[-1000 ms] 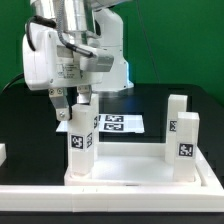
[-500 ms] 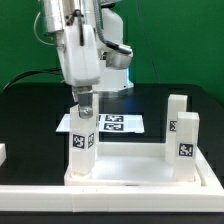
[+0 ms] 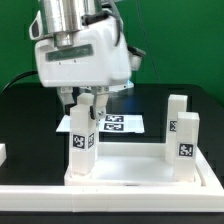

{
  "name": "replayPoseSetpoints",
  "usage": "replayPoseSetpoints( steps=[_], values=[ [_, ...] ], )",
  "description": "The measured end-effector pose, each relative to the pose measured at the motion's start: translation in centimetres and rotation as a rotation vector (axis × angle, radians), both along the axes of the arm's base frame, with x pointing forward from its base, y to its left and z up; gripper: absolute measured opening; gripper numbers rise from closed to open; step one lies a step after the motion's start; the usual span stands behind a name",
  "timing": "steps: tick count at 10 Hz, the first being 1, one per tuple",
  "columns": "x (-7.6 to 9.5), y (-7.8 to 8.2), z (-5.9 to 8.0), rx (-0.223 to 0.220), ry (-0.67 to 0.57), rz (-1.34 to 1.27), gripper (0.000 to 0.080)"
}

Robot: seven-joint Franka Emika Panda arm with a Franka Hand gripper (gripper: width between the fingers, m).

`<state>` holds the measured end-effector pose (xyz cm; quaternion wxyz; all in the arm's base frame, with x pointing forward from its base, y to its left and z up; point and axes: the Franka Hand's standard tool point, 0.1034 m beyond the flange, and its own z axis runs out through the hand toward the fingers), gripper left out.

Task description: Assemble desk

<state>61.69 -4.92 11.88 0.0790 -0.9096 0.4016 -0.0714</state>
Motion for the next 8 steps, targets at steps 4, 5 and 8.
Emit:
replayPoseSetpoints(
  steps=[4,5,8],
  values=[
    [0.04,-0.03,-0.51,-0.012,0.003,0.039,0.0541],
    [0.04,-0.03,-0.52,-0.012,0.003,0.039,0.0385],
    [0.02,-0.09,-0.56,0.028,0.021,-0.165,0.0288]
  ],
)
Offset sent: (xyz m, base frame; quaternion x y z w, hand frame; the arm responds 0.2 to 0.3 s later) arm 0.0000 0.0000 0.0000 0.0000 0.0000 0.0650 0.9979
